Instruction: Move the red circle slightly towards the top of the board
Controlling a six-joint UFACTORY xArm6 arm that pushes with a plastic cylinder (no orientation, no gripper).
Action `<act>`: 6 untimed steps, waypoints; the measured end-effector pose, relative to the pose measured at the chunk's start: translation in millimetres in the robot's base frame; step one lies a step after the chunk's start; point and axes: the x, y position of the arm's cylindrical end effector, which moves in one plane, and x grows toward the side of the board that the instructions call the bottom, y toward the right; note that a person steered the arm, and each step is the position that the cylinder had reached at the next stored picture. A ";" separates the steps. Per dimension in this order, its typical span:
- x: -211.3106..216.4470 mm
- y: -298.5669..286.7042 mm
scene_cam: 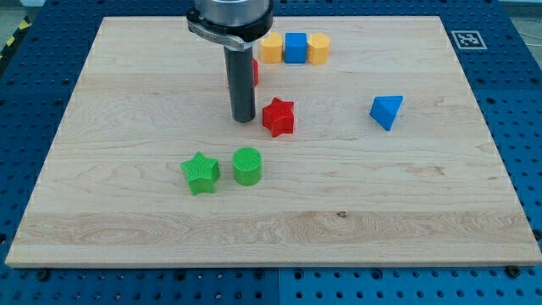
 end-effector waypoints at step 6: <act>-106.9 0.0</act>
